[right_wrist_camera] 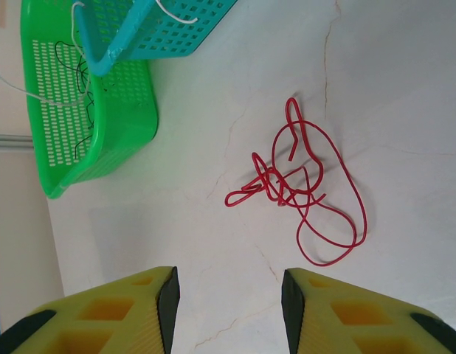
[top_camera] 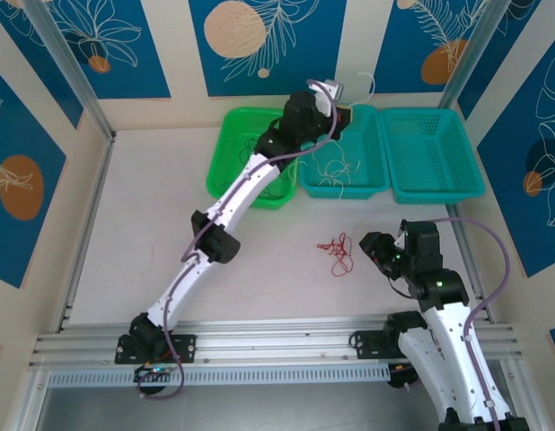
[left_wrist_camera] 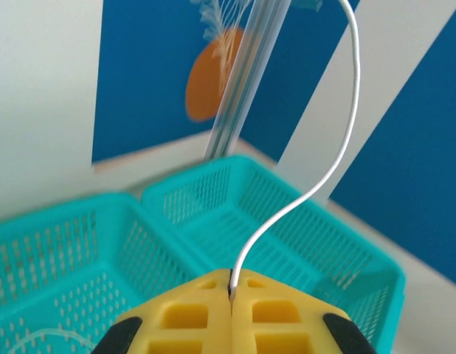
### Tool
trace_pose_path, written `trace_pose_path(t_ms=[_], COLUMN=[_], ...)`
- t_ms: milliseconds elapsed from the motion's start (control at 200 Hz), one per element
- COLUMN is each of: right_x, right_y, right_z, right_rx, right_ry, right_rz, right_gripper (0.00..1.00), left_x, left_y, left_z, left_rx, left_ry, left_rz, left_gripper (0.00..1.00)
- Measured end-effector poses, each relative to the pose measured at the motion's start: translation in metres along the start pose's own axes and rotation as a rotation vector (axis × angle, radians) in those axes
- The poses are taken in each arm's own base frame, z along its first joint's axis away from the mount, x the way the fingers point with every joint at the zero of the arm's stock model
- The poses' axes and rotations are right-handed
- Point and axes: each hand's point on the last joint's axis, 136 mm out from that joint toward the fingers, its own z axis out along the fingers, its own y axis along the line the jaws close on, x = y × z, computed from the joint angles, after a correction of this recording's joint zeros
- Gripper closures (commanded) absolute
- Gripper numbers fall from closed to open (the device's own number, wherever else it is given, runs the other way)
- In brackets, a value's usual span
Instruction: Untangle the cables
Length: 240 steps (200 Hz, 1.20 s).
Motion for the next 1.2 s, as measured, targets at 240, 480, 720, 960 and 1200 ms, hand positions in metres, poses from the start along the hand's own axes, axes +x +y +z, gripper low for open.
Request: trace_pose_path(t_ms=[240,480,720,960,1200], right_x=[0.000,0.001,0.000,-0.009,0.000], right_y=[0.002,0.001,0.002,0.027,0.089], right_z=[0.001,0.001,0.001,0.003,0.037], right_rx=[-0.006,-0.002,-0.002,0.004,0.053], right_ry=[0.007,0.010,0.010,0.045,0.149], right_rz=[0.003,0.004,-0.007,-0.084,-0.253], right_gripper=[0.57,0.57,0.56,0.57,0.57], left_x=[0.061,0.070,0.070,-0.012,-0.138], left_y=[0.031,0.042,0.038,-0.007,-0.066], left_z=[0.019,0.018,0.010,-0.049,-0.166], left_rx=[-0.077,-0.130,-0.131,-0.077,-0.041], left_ry=[0.115,0.139,0.185,0.174,0.004], left_rz=[-0.039,-0.032,-0.004,0.075,0.147], left_gripper=[0.99,0.19,0.02,0.00,0.01])
